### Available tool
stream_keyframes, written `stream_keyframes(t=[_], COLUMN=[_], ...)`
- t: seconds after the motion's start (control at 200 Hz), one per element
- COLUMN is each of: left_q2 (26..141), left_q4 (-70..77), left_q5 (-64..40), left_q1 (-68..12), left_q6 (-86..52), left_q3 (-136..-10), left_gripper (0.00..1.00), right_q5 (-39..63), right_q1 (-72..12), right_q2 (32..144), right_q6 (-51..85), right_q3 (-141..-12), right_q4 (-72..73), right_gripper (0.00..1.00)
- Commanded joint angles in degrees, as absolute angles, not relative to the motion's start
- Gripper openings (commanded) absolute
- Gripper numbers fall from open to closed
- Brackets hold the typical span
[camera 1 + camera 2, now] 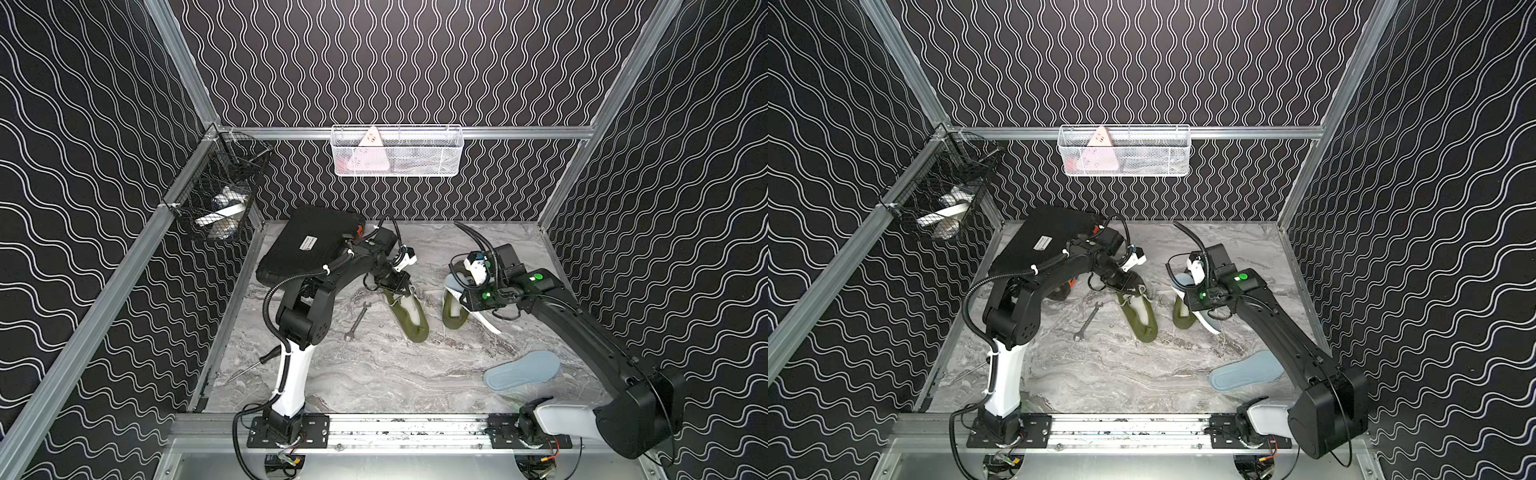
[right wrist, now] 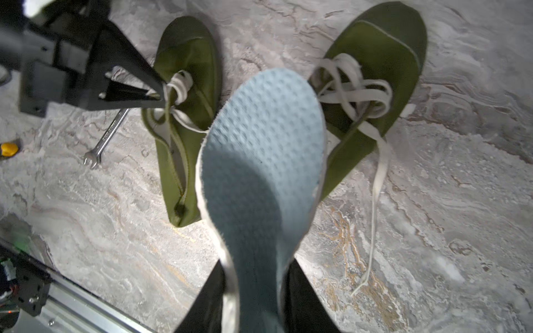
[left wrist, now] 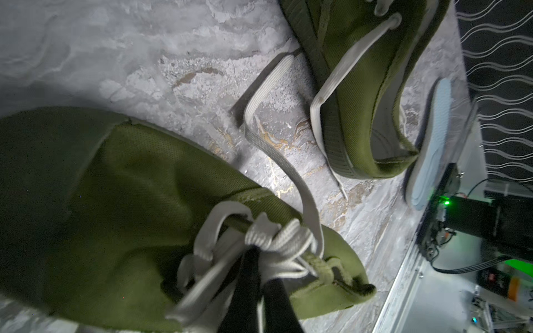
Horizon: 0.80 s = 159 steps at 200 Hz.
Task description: Insert the insole into the shoe
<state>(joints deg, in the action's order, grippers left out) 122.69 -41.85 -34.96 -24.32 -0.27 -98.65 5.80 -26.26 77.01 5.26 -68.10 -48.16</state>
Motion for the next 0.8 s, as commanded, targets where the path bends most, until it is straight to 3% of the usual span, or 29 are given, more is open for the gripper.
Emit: stream_keyframes(t=[0.0,0.31,0.791], left_q2=[121.1,120.2,115.3], left_q4=[-38.6,-33.8,-18.8], left_q5=[-42.4,-47.9,-47.1], left_q1=[-23.4,-21.8,-21.8], left_q6=[-6.5,-17.8,-31.1], left_q3=[-97.4,-93.7,-83.2], left_gripper=[0.00,0.00,0.00], right_q5=[1.6,-2.6,-4.3], right_q1=[-30.7,-37.4,-43.7], right_q2=[79.2,81.4,90.8], right_q6=[2.8,0.1,-3.1], right_q3=[-70.1,-74.8,-79.4], right_q4=[-54.2,-58.2,-61.3], right_gripper=[0.34,0.34,0.33])
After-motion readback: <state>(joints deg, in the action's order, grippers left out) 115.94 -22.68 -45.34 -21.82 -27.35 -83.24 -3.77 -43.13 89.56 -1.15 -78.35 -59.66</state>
